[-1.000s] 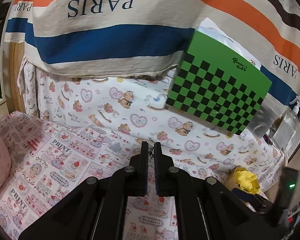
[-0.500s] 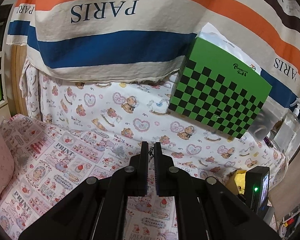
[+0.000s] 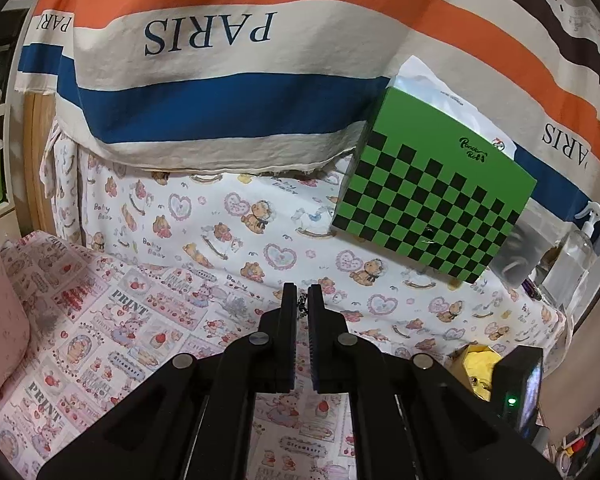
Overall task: Organize jewelry
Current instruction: 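Lift the chain with the left tool while the right tool moves to the silver bangle, then grasp the bangle rim with the right tool and lift it over the box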
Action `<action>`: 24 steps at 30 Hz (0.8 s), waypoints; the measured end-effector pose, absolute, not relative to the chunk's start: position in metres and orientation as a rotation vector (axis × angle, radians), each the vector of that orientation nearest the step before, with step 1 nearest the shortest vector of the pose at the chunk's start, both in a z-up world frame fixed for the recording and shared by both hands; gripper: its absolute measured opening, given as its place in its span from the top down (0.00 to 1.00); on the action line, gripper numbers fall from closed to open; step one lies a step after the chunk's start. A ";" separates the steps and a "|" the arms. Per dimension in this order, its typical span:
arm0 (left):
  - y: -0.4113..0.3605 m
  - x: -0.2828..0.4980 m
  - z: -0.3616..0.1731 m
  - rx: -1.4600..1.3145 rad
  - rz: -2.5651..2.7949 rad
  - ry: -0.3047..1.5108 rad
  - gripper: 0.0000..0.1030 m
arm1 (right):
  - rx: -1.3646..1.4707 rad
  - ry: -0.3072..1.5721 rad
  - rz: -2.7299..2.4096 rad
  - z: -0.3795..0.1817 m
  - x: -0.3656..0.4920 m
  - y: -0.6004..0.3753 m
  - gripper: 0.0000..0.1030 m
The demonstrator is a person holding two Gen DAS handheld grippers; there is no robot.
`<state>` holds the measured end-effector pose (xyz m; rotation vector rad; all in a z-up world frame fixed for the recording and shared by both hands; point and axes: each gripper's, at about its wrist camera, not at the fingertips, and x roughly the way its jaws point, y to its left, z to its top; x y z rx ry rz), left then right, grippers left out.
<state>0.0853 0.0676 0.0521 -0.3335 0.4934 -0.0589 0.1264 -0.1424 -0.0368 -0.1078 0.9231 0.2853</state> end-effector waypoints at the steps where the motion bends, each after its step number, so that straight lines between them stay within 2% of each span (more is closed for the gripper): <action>1: 0.067 0.084 0.053 -0.332 -0.061 0.490 0.96 | -0.109 0.908 0.280 -0.033 0.122 -0.145 0.42; 12: 0.063 0.077 0.058 -0.300 -0.054 0.451 0.96 | -0.089 0.740 0.237 0.011 0.081 -0.165 0.42; 24: 0.054 0.077 0.055 -0.246 -0.040 0.444 0.96 | -0.055 0.640 0.234 0.059 0.033 -0.201 0.42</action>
